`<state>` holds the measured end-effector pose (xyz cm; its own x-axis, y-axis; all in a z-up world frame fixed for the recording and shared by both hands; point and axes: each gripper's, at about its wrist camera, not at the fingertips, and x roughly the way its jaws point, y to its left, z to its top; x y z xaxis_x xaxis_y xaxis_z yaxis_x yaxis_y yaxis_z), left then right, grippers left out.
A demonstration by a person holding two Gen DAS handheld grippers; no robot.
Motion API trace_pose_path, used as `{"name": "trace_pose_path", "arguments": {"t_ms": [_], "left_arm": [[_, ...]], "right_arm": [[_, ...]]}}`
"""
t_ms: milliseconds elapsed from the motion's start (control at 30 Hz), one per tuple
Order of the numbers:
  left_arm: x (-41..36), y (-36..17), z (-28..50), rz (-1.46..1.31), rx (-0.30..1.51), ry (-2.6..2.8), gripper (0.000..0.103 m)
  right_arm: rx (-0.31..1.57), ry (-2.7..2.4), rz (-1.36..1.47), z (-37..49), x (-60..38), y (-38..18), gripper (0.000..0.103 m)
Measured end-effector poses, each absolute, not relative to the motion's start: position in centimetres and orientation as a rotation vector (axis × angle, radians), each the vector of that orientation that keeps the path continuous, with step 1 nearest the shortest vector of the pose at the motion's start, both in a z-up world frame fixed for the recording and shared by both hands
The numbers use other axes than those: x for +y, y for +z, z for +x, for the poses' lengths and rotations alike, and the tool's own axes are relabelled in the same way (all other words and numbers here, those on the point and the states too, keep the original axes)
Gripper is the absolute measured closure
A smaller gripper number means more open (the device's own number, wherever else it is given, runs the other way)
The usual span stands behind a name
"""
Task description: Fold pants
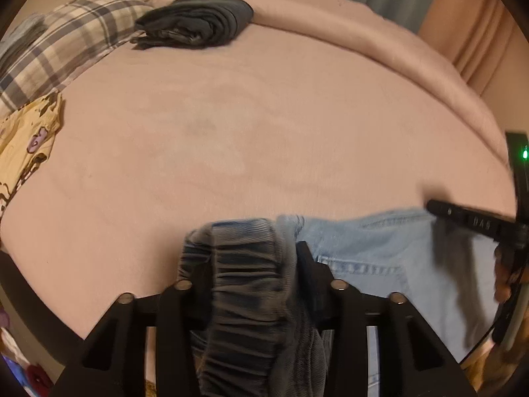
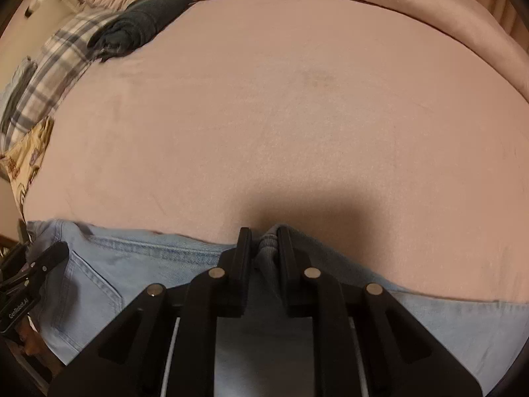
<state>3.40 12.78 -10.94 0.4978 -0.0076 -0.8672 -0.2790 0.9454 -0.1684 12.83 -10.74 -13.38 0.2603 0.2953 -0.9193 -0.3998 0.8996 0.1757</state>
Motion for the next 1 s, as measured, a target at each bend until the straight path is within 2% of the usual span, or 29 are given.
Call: {"name": "trace_pose_path", "arguments": {"t_ms": [33,233,433,567,700,767,833,867,900,967,1000], "left_arm": [[13.1,-10.7,3.6,-0.316,1.043,0.157,0.064],[13.8,-10.5,4.7,-0.348,1.015,0.164,0.066],[12.8,-11.8,5.8,-0.247,1.035,0.210,0.063],[13.0,-12.1,5.7,-0.241,1.033,0.221,0.055],[12.9,-11.7,5.5,-0.246,1.037,0.240,0.055],[12.8,-11.0,5.2,-0.262,1.050,0.240,0.055],[12.7,-9.9,4.7,-0.275,1.052,0.252,0.055],[12.6,-9.4,4.5,-0.277,1.045,0.258,0.053],[12.4,-8.6,4.3,-0.279,1.031,0.264,0.050],[11.7,-7.2,3.8,-0.282,0.993,0.256,0.034],[11.2,-6.5,3.7,-0.283,0.972,0.235,0.033]], "right_arm": [[1.215,0.466,-0.081,12.9,-11.0,-13.0,0.094],[1.118,0.482,0.000,12.9,-12.1,-10.0,0.094],[1.180,0.408,-0.034,14.1,-11.2,-14.3,0.093],[1.161,0.375,-0.060,14.1,-10.4,-14.4,0.093],[1.134,0.368,-0.072,14.0,-10.3,-14.0,0.092],[1.113,0.374,-0.056,13.6,-10.9,-13.4,0.083],[1.080,0.345,-0.038,13.0,-12.3,-12.2,0.064],[1.056,0.330,-0.027,12.6,-13.2,-11.5,0.062],[1.027,0.315,-0.019,12.1,-14.1,-10.5,0.062],[0.981,0.285,-0.014,11.2,-16.1,-8.8,0.052],[0.962,0.260,-0.013,10.6,-17.3,-8.1,0.049]]}}
